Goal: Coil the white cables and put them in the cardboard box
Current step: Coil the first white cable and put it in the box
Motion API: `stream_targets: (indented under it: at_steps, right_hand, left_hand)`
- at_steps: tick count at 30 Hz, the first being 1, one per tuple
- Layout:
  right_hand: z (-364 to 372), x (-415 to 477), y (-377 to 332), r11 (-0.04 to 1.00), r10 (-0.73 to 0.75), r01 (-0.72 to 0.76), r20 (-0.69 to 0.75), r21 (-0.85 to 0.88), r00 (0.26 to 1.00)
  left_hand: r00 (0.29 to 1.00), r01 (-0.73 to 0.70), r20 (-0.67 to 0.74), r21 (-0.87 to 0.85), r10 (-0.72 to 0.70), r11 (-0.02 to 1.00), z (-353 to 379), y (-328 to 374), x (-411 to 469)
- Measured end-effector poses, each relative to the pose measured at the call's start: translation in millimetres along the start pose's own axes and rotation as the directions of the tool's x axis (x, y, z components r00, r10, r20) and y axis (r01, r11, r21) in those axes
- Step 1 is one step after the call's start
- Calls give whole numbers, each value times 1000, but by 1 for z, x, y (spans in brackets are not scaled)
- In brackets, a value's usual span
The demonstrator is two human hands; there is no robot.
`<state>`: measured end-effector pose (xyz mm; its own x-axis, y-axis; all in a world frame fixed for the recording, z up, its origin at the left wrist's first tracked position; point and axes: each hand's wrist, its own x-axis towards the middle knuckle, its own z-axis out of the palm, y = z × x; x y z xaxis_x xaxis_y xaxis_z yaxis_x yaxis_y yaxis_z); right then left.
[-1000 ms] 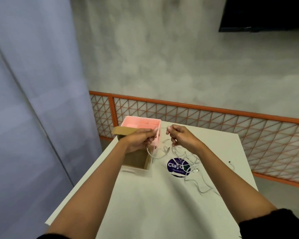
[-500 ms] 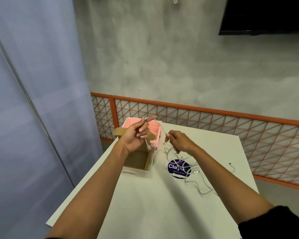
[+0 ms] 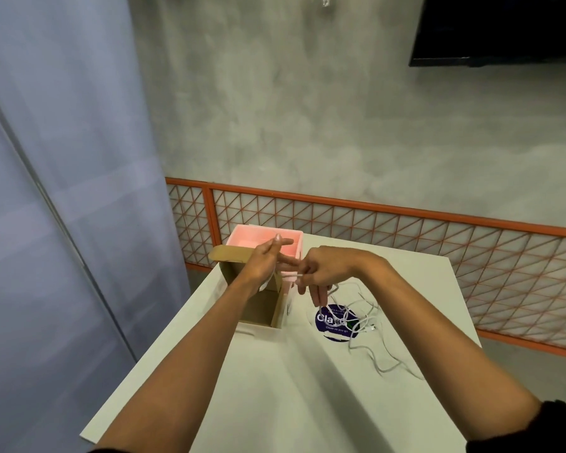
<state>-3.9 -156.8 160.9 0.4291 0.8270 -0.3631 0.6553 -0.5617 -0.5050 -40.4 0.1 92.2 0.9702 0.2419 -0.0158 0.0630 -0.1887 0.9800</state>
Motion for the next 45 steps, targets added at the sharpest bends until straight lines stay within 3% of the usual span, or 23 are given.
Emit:
stream_targets:
  at_steps: [5, 9, 11, 14, 18, 21, 25, 32, 38, 43, 45]
  right_hand:
    - [-31, -10, 3, 999, -33, 31, -175, -15, 984]
    - [-36, -4, 16, 984, -44, 119, -469, 130, 882]
    - [-31, 2, 22, 975, 6, 113, -530, 193, 848]
    - [-22, 8, 30, 968, 24, 98, -470, 232, 882]
    - [-15, 9, 33, 965, 21, 83, -386, 250, 922]
    - [-14, 10, 34, 938, 38, 110, -413, 328, 910]
    - [-14, 12, 39, 932, 71, 105, -460, 346, 885]
    - [-21, 21, 39, 911, 88, 189, -620, 367, 780]
    - [-13, 18, 50, 825, 49, 292, -576, 483, 816]
    - [13, 25, 74, 741, 115, 280, -526, 610, 842]
    - [26, 29, 75, 720, 173, 228, -488, 656, 856]
  left_hand:
    - [996, 18, 89, 36, -21, 999, -6, 5, -1]
    - [955, 118, 279, -55, -98, 991, -8, 19, -4]
    - [927, 137, 366, -136, -78, 981, -7, 22, -4]
    - [893, 172, 446, -209, -63, 963, -7, 21, -1]
    - [888, 212, 446, -170, -117, 962, -10, 21, 4]
    - [907, 244, 396, -218, -143, 945, -12, 16, 6]
    - [906, 303, 411, -460, -102, 834, -11, 6, 7]
    - [887, 312, 456, -488, -67, 815, -7, 8, 10]
    - [883, 263, 468, -520, 14, 813, -8, 16, 11]
    - [917, 243, 388, -729, 93, 640, -15, 24, 9]
    - [910, 237, 399, -723, 112, 649, -16, 25, 10]
